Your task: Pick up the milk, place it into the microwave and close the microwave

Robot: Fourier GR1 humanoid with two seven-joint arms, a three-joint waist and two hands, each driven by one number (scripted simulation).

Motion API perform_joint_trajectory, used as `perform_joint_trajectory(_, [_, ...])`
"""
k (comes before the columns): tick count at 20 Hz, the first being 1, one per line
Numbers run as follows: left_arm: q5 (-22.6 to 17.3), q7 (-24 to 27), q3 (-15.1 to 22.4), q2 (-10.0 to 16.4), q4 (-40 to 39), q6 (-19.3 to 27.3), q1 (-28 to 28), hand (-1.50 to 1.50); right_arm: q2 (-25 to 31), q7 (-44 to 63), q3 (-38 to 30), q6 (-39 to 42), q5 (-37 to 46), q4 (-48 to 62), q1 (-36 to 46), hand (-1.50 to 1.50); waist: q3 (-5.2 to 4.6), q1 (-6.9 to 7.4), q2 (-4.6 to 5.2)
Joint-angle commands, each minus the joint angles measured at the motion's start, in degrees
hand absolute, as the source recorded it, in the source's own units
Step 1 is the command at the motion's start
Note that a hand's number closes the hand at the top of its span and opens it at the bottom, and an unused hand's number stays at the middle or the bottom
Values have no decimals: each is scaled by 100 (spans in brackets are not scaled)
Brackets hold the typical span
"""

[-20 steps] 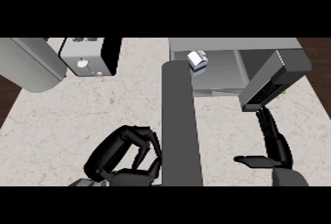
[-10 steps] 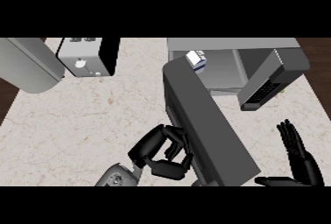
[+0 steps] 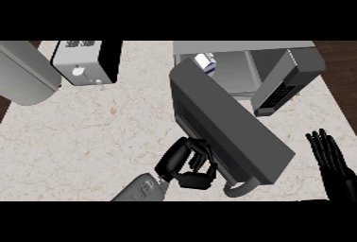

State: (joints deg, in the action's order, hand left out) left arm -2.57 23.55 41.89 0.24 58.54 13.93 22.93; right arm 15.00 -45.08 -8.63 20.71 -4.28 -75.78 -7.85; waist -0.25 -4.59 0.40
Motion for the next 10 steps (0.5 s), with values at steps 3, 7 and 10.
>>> perform_joint_trajectory(3, [-999, 153, 648, -23, -708, 652, 542, 150, 245, 504, 129, 558, -484, -1086, -171, -150, -13, -246, 49])
perform_joint_trajectory(7, [-1482, -98, 1025, -23, -784, 777, 1074, 150, 405, 698, 180, 716, -688, -1475, -284, -150, -8, -375, 60])
perform_joint_trajectory(10, [-1873, 441, 1088, -22, -767, 997, 894, 150, 373, 865, 276, 740, -841, -1780, -380, -150, -20, -485, 91])
